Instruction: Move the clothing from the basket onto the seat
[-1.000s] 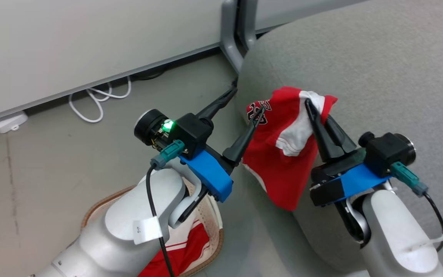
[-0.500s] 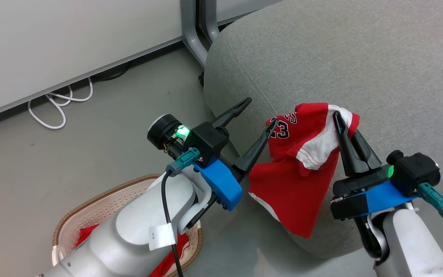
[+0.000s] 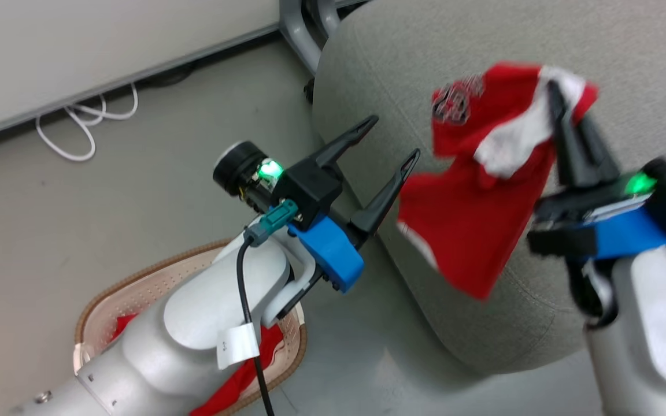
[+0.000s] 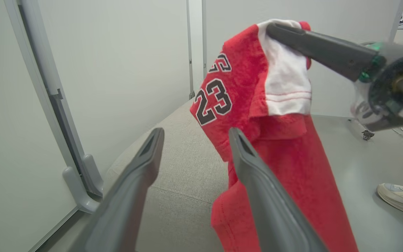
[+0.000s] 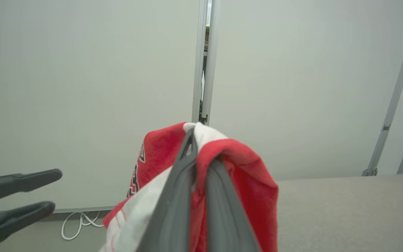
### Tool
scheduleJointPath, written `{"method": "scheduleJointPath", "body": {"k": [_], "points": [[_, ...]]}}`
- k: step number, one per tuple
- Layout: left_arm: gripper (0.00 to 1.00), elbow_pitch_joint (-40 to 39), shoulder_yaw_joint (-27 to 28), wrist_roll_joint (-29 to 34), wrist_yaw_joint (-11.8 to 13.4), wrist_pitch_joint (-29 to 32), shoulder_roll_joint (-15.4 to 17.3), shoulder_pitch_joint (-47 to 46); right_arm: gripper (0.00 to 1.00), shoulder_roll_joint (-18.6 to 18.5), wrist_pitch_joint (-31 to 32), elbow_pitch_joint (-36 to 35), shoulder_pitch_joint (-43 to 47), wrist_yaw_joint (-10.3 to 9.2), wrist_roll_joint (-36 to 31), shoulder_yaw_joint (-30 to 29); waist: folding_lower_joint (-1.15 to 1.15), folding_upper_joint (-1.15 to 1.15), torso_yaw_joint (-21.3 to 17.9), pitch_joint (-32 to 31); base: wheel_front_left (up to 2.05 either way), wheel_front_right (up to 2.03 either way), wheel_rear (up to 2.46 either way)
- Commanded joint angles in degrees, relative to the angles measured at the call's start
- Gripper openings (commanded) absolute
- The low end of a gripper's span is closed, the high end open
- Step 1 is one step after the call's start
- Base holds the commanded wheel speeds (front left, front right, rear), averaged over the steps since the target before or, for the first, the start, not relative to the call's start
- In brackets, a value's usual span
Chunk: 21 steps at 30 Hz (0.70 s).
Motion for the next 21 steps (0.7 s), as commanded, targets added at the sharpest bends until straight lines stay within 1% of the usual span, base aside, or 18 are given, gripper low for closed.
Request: {"method": "scheduleJointPath", "body": {"k": [1,6,8,11,14,19,21], "points": [[1.00,-0.4,0.3,0.4,0.1,0.1,0.5,-1.2,0.00,-0.3,-0.3,-0.5,-2.0,0.00,0.1,-1.0,0.00,0.00,1.0,2.7,0.00,0.00,0.00],[1.00,-3.4,0.2,2.7,0.5,1.1,2.1,-5.0,0.00,-1.7,-0.3,-1.9,-12.7,0.01,-0.3,-7.0,0.00,0.00,2.9,10.3,0.00,0.00,0.00],[1.00,-4.7,0.2,3.6,0.8,1.8,2.6,-6.5,0.00,-3.0,-0.3,-2.3,-16.8,0.01,-0.3,-9.7,0.00,0.00,3.7,13.4,0.00,0.00,0.00],[1.00,-6.6,0.2,4.7,1.1,2.7,3.7,-8.7,0.00,-5.8,-0.3,-2.2,-22.8,0.00,-0.4,-14.1,0.00,0.00,4.6,17.9,0.00,0.00,0.00],[1.00,-8.3,0.3,5.7,1.5,3.7,4.7,-10.2,0.00,-9.5,-0.2,-1.3,-27.7,0.01,-0.5,-18.1,0.00,0.00,5.1,21.7,0.00,0.00,0.00],[1.00,-11.0,0.5,6.7,2.2,4.7,6.8,-11.5,0.00,-15.7,-0.3,2.8,-32.9,0.00,-0.2,-22.7,0.00,0.00,5.0,26.1,0.00,0.00,0.00],[1.00,-11.9,0.5,7.0,2.3,5.1,7.6,-11.7,0.00,-17.3,-0.3,5.0,-34.1,0.00,0.4,-23.9,0.00,0.00,4.8,27.5,0.00,0.00,0.00]]}}
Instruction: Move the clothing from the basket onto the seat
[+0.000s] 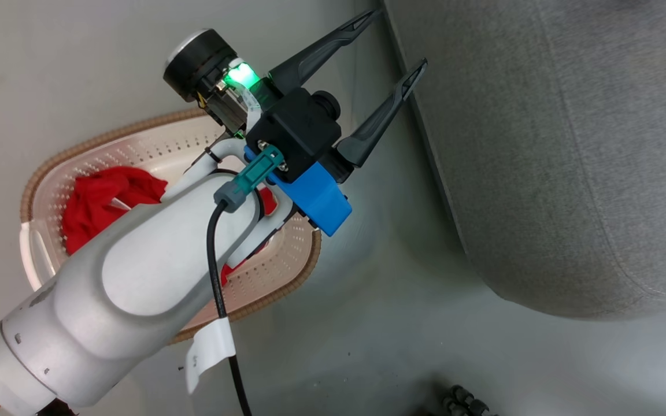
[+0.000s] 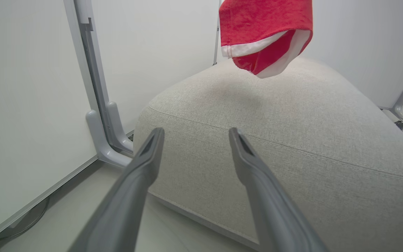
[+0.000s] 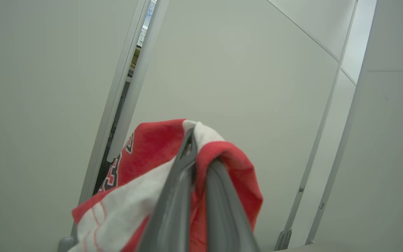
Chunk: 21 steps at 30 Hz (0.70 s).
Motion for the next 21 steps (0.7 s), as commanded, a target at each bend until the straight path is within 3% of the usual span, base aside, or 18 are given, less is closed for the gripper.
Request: {"method": "scheduleJointPath", "body": {"k": [1,5,19,20,21], "points": [[1.00,-0.9,0.2,0.6,0.4,0.3,0.8,-0.9,0.00,-1.4,-0.2,2.2,-1.2,0.00,0.1,-1.1,-0.01,0.00,0.3,3.6,0.00,0.00,0.00],[1.00,-2.1,-0.1,0.8,0.6,0.5,1.4,-1.1,0.00,-2.4,-0.2,6.9,0.4,0.00,-0.7,-2.3,-0.01,0.00,0.3,4.8,0.00,0.00,0.00],[1.00,-3.3,-0.9,1.0,0.9,0.0,1.6,-1.5,0.00,2.8,-0.2,25.0,7.1,0.00,-1.1,-3.6,-0.01,0.00,1.4,5.3,0.00,0.00,0.00],[1.00,-3.2,-0.9,1.0,0.9,-0.1,1.7,-1.5,0.09,2.9,-0.2,25.4,7.1,0.00,-1.0,-3.6,-0.01,0.00,1.6,5.2,0.00,0.00,0.00],[1.00,-3.2,-0.9,0.9,0.9,-0.3,1.6,-1.5,0.53,2.8,-0.2,25.4,7.4,0.00,-0.9,-3.7,-0.01,0.00,1.7,5.0,0.00,0.00,0.00]]}}
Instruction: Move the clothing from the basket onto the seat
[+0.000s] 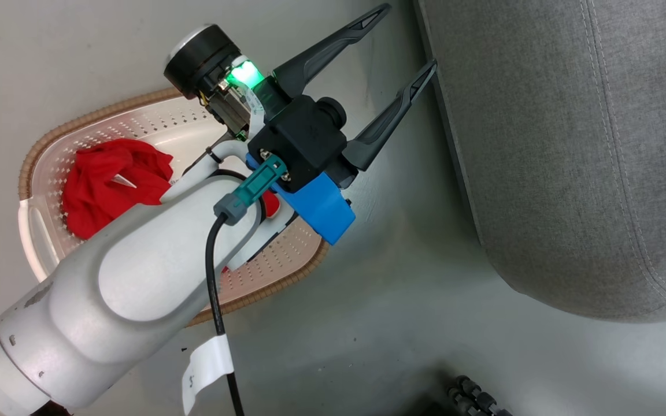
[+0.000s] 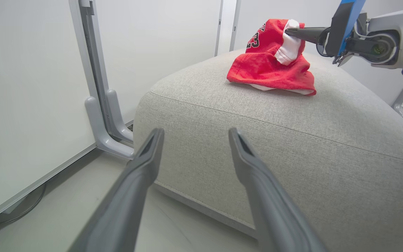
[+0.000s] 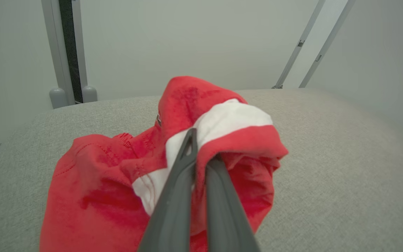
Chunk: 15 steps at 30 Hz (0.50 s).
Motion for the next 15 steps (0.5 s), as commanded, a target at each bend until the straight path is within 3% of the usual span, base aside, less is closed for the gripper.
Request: {"method": "scheduleJointPath", "body": {"k": [1,7,15], "points": [[1.00,0.2,-0.1,-0.1,0.3,-0.6,0.1,-0.7,1.00,0.0,-0.2,-0.1,0.9,-0.01,0.6,-0.7,-0.01,0.00,0.3,-0.5,0.00,0.00,0.00],[1.00,1.4,0.1,-0.7,0.6,-2.6,-0.8,1.0,1.00,1.0,-0.2,-4.4,6.1,-0.01,0.1,-2.0,-0.01,0.00,0.9,-3.6,0.00,0.00,0.00],[1.00,5.1,3.1,-3.3,1.6,-5.9,-2.7,6.7,1.00,4.1,-0.2,-14.7,19.4,-0.01,-1.8,-2.8,-0.01,0.00,2.0,-13.7,0.00,0.00,0.00]]}}
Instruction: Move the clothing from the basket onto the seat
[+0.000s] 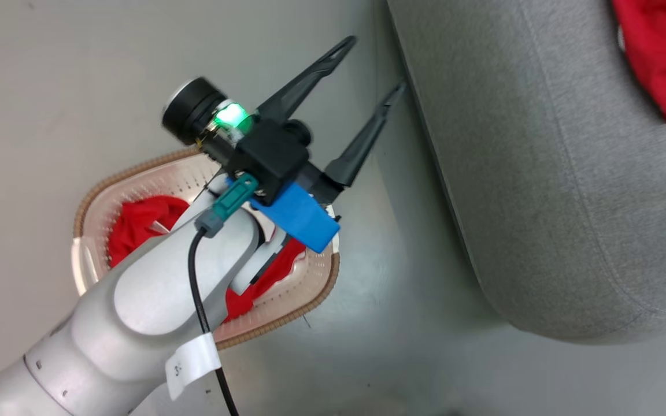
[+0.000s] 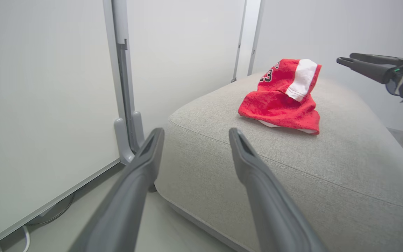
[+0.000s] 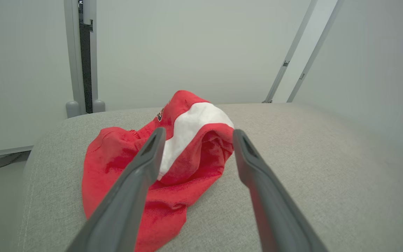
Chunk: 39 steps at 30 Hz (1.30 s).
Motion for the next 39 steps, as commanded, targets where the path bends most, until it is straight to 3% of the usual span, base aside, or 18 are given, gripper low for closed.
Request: {"method": "scheduleJointPath", "body": {"k": [1,7,13,25,39], "points": [[1.00,0.7,1.4,-0.4,0.7,-0.4,0.0,1.9,1.00,0.5,-0.2,-1.9,2.4,0.00,-0.5,0.9,0.00,-0.01,0.8,-5.3,0.00,0.00,0.00],[1.00,-1.1,8.9,1.3,2.6,-0.6,-0.4,10.2,1.00,2.4,-0.2,-9.9,9.6,0.00,-1.0,6.4,0.00,-0.01,2.9,-13.4,0.00,0.00,0.00],[1.00,-3.0,18.2,4.2,2.5,-0.6,-1.3,19.5,1.00,3.6,-0.2,-14.8,15.7,0.00,-0.4,12.6,0.00,-0.01,6.0,-20.1,0.00,0.00,0.00],[1.00,-5.2,35.8,11.3,-2.1,-0.6,-5.9,35.9,1.00,7.2,-0.2,-20.1,26.2,0.00,0.8,21.1,0.00,-0.01,12.6,-29.6,0.00,0.00,0.00],[1.00,-6.9,51.0,19.2,-8.0,-0.6,-12.3,49.3,1.00,10.4,-0.2,-18.8,33.2,0.00,1.5,23.0,0.00,-0.01,15.9,-35.2,0.00,0.00,0.00]]}}
